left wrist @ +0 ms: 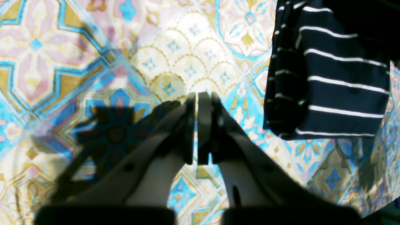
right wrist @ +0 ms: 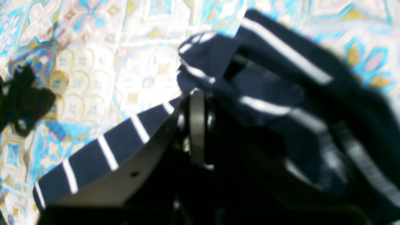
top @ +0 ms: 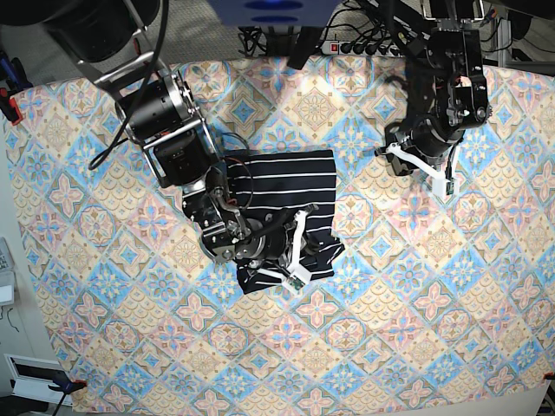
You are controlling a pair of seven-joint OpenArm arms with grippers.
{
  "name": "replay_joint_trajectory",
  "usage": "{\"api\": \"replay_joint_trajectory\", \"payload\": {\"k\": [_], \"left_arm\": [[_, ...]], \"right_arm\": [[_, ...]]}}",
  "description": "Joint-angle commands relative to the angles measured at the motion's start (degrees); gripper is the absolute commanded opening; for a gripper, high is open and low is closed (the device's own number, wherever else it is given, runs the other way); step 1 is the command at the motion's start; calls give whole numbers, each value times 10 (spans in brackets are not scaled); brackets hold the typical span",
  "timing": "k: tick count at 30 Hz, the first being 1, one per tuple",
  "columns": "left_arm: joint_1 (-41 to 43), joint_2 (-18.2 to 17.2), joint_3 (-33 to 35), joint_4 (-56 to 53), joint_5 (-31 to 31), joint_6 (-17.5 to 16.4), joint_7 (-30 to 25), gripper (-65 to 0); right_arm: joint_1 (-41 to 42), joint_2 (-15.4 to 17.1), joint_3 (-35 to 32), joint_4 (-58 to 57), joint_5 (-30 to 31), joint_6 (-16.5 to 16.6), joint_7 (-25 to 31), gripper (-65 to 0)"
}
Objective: Fold the T-shirt properly
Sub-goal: 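Pinch the bundle's edge with the right gripper and fold it over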
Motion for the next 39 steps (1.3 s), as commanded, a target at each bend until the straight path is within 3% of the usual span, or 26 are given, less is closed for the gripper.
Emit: {"api": "replay_joint_trajectory", "payload": {"k": [1,8,13,19,27,33,39], "left_arm": [[-1,-4,-2,8,-5,-3,-9,-650],[1,-4,1,7,-5,-3,-8,-650],[2,-4,0,7,-5,-3,-6,-650],[2,-4,0,8,-5,-3,-6,-650],[1,-3,0,8,-5,-3,-8,-650],[-1,-3,0,8,-5,-3,-9,-650],[-4,-3,1,7,-5,-3,-9,-650]], "right_arm": [[19,-4,2,8,9,4,16,-643],[47,-40,2,-15,9,4,31,-643],[77,-40,2,-64,9,-1,82,-643],[85,-16,2,-74,9,-2,87,-646],[20,-8,2,90,9,-2,32,-647],[-44,-5,2,215,9,-2,-43,-647],[-62,-7,-3,213,9,-2,-47,-644]]}}
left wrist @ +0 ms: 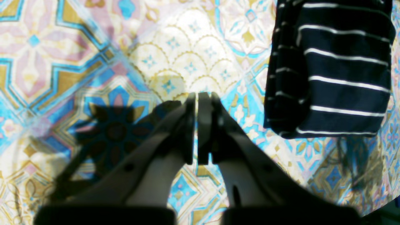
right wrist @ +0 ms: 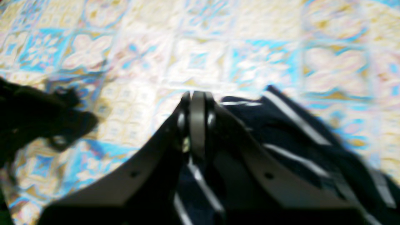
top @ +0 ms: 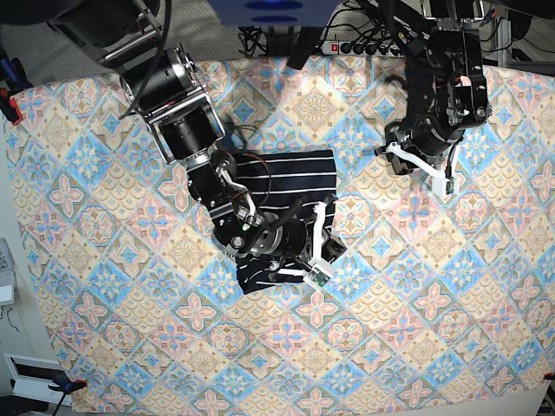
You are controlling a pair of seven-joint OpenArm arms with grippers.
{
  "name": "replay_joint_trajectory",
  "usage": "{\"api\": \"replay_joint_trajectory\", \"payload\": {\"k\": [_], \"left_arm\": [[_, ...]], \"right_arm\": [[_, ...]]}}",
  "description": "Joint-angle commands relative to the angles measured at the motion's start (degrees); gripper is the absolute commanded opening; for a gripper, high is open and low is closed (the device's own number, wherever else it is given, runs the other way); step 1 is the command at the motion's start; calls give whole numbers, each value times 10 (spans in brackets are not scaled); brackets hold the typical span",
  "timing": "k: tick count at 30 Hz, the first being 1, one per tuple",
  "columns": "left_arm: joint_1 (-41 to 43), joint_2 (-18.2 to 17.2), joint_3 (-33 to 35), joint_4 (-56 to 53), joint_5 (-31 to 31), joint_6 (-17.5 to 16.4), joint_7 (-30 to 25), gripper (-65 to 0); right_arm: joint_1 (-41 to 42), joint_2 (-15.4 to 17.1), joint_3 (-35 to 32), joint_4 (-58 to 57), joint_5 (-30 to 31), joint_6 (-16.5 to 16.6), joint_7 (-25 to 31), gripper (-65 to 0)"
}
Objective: Fold the T-shirt properly
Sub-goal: 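Pinch the bundle's edge with the right gripper and fold it over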
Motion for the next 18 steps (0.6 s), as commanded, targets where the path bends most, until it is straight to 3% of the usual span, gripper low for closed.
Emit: {"api": "replay_joint_trajectory", "payload": {"k": [1,12,18], "left_arm": [[-6,-3,0,9,-5,-3,-9,-650],[-10,-3,0,9,-5,-3,-6,-650],[-9,8,-2,9,-4,-3,-6,-650]], "right_arm": [[19,-2,2,-5,7,-2,17,-644],[60,-12,2,-157,6,-2,53,-643],[85,-10,5,-169,6,-2,84,-643]]}}
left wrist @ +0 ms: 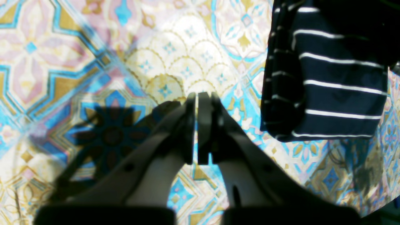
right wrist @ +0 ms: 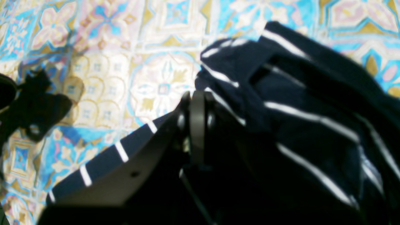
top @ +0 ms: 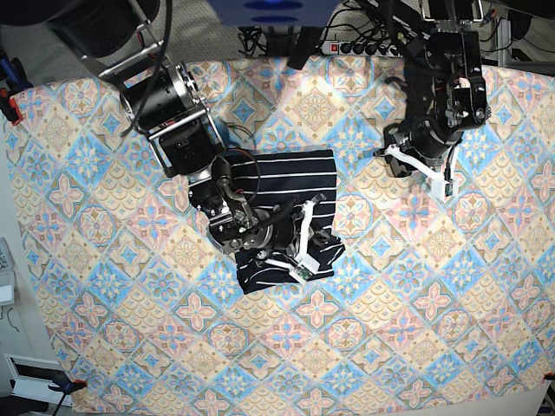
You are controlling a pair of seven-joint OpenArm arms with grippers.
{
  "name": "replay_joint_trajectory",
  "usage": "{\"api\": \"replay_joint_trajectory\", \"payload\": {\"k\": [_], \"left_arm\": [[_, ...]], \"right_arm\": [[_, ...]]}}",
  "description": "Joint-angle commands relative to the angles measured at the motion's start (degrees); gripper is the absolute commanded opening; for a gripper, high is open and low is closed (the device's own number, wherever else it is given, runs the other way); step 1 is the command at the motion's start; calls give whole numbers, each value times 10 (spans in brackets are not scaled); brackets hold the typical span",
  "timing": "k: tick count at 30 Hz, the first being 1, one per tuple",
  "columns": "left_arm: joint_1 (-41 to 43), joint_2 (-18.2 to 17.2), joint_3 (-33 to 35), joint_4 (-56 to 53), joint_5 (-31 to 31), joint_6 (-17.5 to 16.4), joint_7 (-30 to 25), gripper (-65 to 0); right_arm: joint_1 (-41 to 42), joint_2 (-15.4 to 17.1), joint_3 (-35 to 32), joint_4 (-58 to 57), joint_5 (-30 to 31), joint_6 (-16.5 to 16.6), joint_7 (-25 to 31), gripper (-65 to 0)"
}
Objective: Fold the T-shirt properly
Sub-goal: 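Pinch the bundle's edge with the right gripper and fold it over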
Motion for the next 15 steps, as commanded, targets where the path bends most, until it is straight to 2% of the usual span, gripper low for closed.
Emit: {"api": "replay_joint_trajectory", "payload": {"k": [1,8,15], "left_arm": [[-3,-1,-1,9,-4,-4,-6,-650],[-3,0,-1,9,-4,-4,-5,-650],[-2,0,-1,9,-4,-4,-5,-650]], "right_arm": [[32,-4,4,11,13,3,20,-643],[58,13,5,-61,13,3,66,-643],[58,56,6,-66,14,3,81,-646]]}}
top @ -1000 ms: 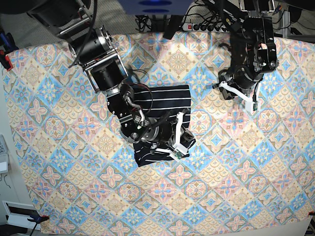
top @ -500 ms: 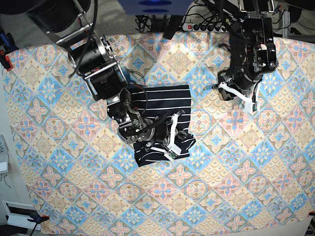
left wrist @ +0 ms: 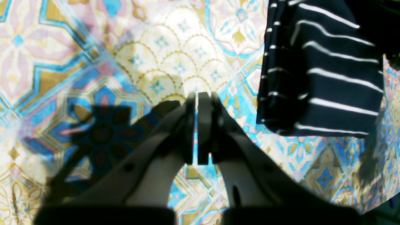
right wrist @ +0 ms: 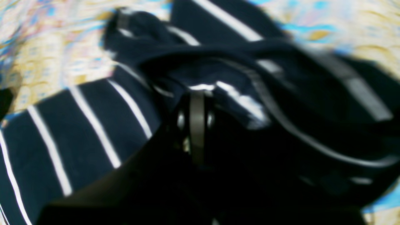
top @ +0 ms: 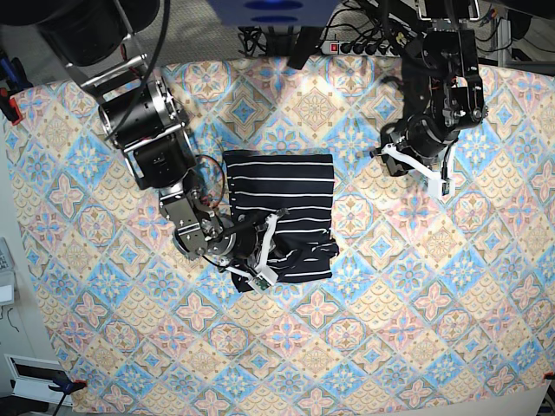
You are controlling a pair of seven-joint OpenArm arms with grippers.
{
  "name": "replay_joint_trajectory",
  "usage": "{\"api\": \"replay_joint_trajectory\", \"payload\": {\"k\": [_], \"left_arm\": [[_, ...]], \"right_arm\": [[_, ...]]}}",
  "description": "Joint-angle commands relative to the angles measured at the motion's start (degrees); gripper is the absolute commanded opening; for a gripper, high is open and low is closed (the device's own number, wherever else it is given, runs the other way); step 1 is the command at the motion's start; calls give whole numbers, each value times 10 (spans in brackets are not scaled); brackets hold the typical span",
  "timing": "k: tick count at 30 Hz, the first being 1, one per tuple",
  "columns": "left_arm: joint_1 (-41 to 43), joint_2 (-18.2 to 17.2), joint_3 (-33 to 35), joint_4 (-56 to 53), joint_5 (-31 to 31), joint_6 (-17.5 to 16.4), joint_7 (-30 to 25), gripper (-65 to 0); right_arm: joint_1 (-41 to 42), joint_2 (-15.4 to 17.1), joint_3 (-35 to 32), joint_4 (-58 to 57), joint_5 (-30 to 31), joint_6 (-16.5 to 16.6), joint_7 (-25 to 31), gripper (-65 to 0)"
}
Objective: Fold the T-shirt properly
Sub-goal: 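Pinch the bundle's edge with the right gripper and fold it over, then drag the folded bundle with the right gripper away from the robot base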
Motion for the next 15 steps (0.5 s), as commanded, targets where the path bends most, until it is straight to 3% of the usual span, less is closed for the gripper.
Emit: {"api": "replay_joint_trajectory", "payload": {"k": [1,7,11,15], "left_arm": [[-3,-5,-2,9,-4,-2,-9,-650],[-3,10,-3,9,-3,-2,-9,-650],[-3,10,-3,9,-3,-2,-9,-650],[-6,10,-2,9,-3,-2,-9,-650]], "right_arm": [[21,3,3,12,9,2,14,-646],[20,15,52,82,9,2,2,-647],[-10,16,105,176,9,2,-60,-647],[-54,16,112,294,9,2,-122,-647]]}}
